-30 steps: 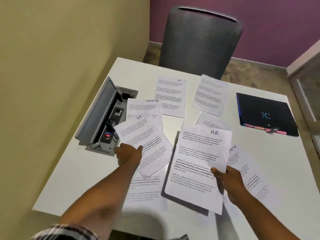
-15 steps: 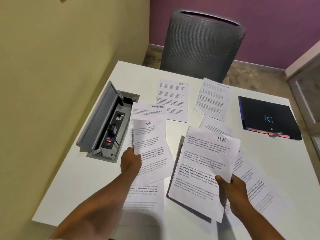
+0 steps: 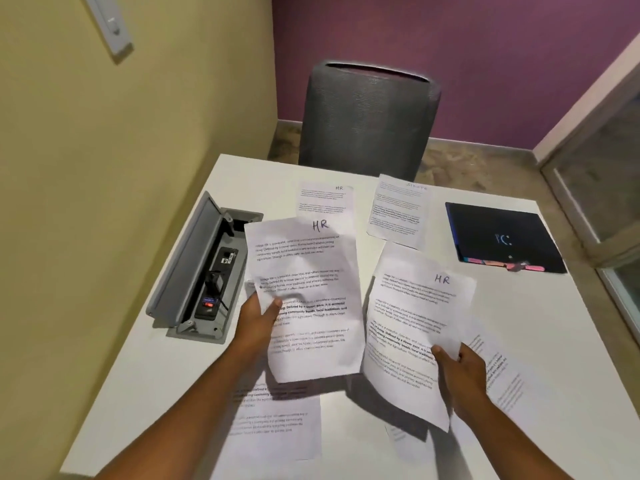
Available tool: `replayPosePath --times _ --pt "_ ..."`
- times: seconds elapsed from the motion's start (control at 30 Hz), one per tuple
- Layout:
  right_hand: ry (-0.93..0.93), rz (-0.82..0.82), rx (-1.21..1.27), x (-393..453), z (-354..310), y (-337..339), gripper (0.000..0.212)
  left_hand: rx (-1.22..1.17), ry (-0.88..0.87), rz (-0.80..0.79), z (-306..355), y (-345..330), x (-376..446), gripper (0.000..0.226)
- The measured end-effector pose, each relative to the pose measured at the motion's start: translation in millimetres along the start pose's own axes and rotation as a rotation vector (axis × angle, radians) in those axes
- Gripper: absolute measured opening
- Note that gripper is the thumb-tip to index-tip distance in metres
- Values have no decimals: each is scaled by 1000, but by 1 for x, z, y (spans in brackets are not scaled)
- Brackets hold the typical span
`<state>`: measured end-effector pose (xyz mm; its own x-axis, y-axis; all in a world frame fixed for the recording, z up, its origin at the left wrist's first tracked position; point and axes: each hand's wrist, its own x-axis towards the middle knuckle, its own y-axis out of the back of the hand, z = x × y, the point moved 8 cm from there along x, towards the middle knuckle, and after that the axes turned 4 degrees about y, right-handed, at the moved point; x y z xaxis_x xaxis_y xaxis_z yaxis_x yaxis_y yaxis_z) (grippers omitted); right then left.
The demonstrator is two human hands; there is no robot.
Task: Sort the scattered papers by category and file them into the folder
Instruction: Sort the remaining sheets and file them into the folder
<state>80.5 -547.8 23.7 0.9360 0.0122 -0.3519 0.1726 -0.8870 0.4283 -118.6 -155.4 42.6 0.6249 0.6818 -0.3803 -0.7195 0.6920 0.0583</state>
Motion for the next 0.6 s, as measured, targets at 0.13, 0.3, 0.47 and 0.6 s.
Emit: replayPosePath --times 0.13,0.3,0.47,0.6 --pt "26 -39 -14 0 -4 1 34 -71 49 -152 5 -28 -7 43" --pt "80 -97 -62 7 -11 8 34 -92 120 -179 2 -69 -19 31" --pt "82 -219 24 4 -20 8 31 221 115 -141 -3 -115 -38 33" --pt "37 -314 96 3 -7 13 31 411 162 -81 -13 -143 -59 50"
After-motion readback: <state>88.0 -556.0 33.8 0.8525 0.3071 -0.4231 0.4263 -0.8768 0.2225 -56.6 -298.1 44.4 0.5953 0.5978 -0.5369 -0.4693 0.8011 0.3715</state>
